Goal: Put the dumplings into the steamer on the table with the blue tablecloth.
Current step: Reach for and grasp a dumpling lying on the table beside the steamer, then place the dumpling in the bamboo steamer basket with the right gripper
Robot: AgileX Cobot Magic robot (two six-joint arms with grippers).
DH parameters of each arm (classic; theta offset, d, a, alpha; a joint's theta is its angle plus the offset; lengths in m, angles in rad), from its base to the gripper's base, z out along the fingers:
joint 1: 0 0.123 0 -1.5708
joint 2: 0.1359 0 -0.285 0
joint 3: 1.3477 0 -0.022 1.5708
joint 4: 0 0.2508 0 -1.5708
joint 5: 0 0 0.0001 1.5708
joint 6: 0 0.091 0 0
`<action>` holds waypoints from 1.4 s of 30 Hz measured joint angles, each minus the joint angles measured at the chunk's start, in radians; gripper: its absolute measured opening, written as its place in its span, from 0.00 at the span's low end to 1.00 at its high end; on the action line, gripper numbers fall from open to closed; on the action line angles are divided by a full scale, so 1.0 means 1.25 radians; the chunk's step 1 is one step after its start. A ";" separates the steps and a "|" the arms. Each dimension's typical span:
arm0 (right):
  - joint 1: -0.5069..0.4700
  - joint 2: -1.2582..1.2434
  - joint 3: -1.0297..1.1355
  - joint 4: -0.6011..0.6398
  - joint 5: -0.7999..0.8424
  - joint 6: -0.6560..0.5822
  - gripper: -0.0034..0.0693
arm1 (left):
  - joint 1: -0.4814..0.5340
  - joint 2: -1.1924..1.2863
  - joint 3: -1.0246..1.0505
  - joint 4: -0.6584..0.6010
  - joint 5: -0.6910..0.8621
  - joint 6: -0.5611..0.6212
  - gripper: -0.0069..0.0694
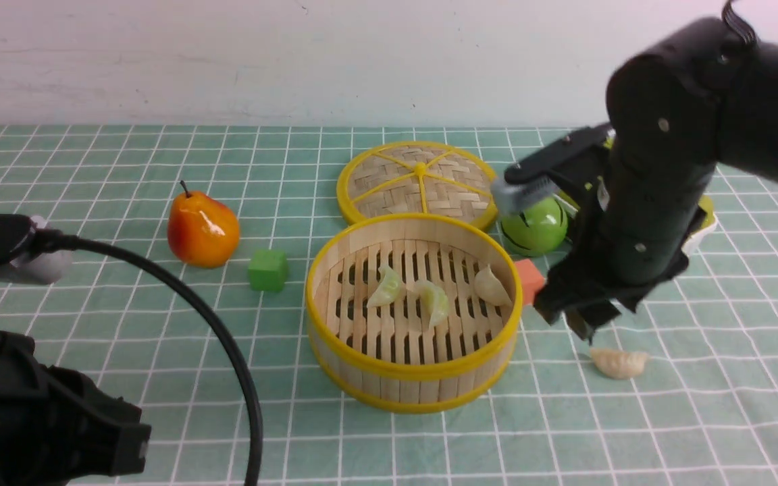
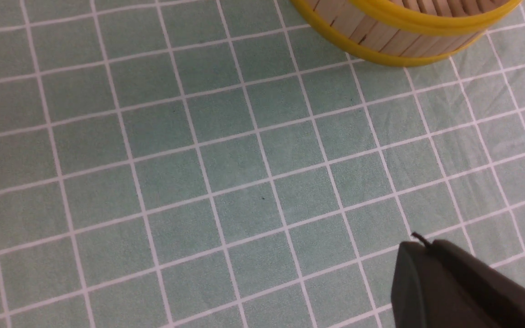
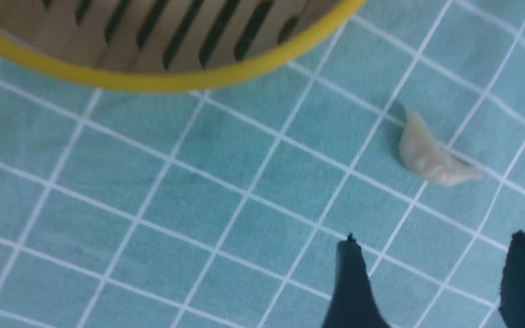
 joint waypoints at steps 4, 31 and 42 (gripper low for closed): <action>-0.043 -0.002 0.073 0.021 -0.044 0.002 0.61 | 0.000 0.000 0.000 -0.021 0.000 0.007 0.08; -0.221 0.164 0.093 0.155 -0.255 -0.591 0.66 | 0.000 0.000 0.000 -0.042 0.030 0.083 0.08; -0.219 0.189 0.093 0.148 -0.283 -0.595 0.38 | 0.000 0.000 0.000 -0.042 0.035 0.083 0.08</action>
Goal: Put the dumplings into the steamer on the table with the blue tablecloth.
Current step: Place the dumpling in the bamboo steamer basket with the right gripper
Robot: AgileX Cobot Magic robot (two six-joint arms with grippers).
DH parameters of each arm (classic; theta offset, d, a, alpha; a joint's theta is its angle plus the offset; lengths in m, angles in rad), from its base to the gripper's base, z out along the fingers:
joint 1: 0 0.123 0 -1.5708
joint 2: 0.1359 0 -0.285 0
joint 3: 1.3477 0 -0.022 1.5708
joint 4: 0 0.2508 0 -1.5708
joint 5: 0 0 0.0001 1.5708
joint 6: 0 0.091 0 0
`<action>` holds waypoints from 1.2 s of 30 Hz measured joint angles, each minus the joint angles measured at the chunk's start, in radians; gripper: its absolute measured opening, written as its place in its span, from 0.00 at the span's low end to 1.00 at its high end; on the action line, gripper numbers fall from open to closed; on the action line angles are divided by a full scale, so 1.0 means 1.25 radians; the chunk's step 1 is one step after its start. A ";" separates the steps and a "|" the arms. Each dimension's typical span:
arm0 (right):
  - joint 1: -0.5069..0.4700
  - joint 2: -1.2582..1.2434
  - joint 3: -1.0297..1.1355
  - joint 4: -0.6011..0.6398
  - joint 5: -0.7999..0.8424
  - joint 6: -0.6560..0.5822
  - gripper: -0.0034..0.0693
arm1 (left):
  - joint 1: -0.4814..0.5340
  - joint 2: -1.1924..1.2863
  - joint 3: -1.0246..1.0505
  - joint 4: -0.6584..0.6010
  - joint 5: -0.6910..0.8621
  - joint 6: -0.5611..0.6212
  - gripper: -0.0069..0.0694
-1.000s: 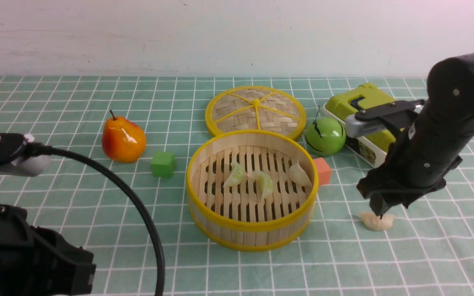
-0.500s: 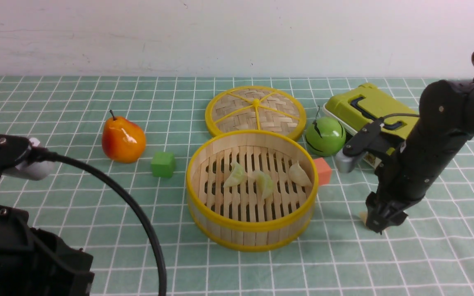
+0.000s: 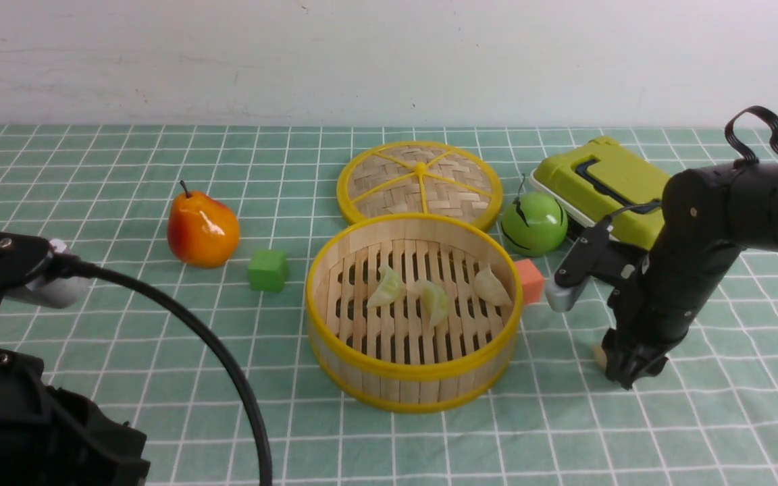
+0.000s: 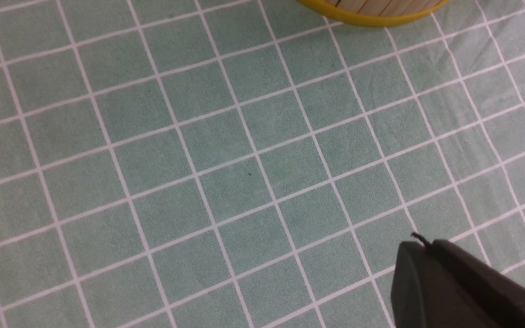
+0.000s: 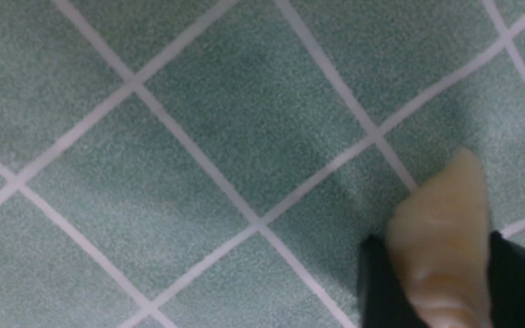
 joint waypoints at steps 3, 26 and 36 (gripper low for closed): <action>0.000 0.000 -0.001 0.000 -0.003 0.000 0.30 | 0.000 0.000 0.000 0.000 0.000 0.000 0.08; 0.215 0.008 -0.373 0.181 0.232 0.241 0.31 | 0.000 -0.135 0.130 -0.003 -0.168 0.042 0.09; 0.242 0.181 -0.581 0.155 0.243 0.327 0.31 | 0.000 -0.284 0.239 -0.046 -0.273 0.037 0.09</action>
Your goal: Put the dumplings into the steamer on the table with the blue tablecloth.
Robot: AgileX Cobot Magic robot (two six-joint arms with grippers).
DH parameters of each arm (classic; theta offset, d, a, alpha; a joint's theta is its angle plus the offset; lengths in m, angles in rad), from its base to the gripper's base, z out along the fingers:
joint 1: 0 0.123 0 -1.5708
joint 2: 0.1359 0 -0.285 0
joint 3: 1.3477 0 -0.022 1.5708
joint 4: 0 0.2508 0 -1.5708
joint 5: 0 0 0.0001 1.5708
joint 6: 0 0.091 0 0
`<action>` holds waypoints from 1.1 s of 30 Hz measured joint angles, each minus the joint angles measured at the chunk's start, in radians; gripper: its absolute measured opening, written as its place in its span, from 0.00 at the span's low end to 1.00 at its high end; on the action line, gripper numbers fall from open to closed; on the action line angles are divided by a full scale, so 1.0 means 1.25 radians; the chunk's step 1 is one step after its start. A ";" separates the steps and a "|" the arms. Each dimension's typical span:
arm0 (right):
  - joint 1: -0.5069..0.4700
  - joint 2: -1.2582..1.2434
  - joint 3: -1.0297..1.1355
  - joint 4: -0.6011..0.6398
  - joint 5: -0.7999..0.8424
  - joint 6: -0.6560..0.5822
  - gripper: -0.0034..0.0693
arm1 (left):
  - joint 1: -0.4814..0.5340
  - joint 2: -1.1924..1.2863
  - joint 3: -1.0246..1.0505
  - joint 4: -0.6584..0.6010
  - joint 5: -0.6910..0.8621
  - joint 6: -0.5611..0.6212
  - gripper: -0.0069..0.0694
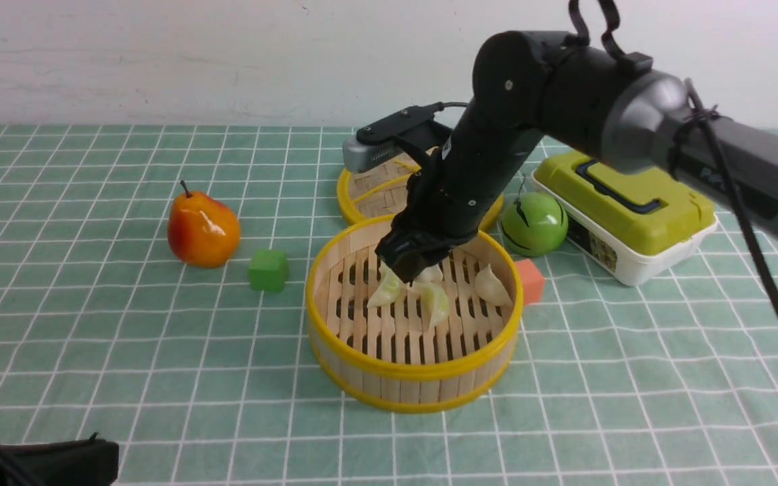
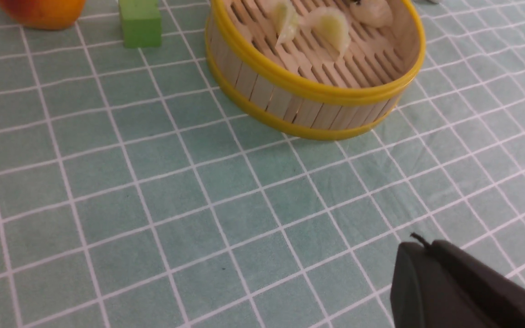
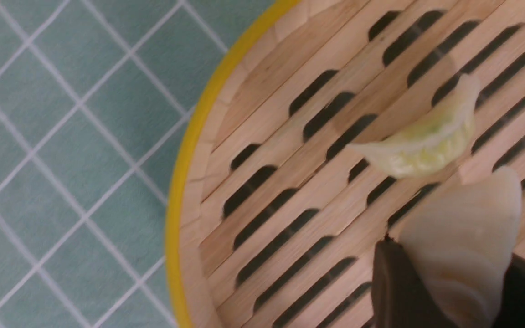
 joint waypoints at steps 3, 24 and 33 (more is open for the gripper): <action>-0.001 0.057 -0.030 -0.056 -0.011 0.072 0.31 | 0.000 -0.003 0.001 -0.030 0.009 -0.002 0.09; -0.004 0.054 -0.077 -0.113 -0.048 0.227 0.80 | 0.000 -0.003 0.002 -0.051 0.053 -0.002 0.11; -0.004 -0.147 -0.031 -0.083 -0.020 0.154 0.33 | 0.000 -0.003 0.002 -0.051 0.053 -0.003 0.13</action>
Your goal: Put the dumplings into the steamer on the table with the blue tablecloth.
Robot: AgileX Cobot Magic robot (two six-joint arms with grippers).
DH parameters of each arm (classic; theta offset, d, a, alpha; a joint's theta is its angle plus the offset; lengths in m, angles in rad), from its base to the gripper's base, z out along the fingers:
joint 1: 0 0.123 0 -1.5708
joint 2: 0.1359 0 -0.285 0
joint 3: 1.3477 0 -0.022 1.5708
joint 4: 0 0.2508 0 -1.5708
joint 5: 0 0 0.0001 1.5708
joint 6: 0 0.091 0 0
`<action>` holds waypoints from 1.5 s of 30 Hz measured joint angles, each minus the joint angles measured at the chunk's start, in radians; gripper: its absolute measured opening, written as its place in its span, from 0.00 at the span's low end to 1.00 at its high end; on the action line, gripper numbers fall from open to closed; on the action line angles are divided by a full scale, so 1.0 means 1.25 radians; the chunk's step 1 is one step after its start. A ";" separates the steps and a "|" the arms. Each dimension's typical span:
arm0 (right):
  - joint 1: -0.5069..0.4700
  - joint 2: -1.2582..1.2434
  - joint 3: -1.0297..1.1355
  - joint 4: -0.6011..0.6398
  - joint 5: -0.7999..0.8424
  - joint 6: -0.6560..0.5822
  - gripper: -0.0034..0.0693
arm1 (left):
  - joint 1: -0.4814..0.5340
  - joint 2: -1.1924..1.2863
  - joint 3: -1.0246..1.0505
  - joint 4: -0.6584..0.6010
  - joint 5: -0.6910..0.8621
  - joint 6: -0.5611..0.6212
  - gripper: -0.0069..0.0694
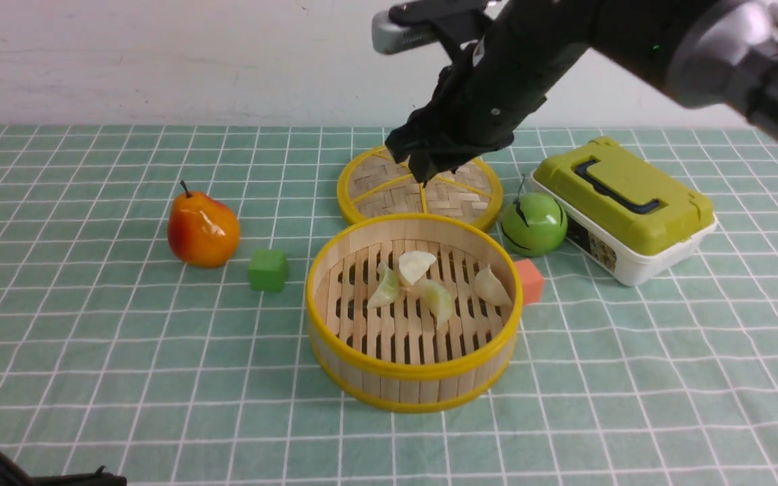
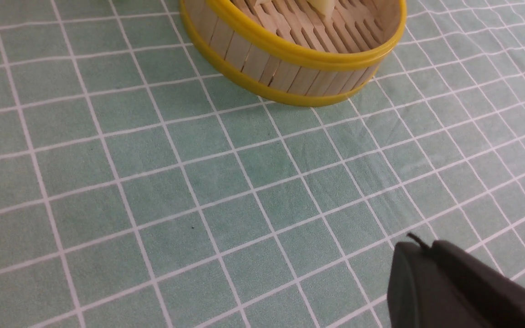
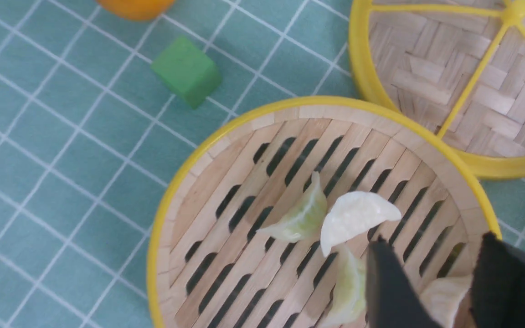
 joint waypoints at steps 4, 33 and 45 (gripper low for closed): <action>0.000 -0.101 0.129 0.031 -0.067 -0.031 0.11 | 0.000 0.000 0.001 0.000 0.000 0.000 0.13; 0.001 -0.863 0.869 0.115 -0.417 -0.049 0.03 | 0.000 0.000 0.001 -0.001 0.000 -0.001 0.14; 0.001 -0.992 0.938 0.101 -0.408 -0.049 0.02 | 0.000 0.000 0.001 -0.001 0.000 -0.001 0.15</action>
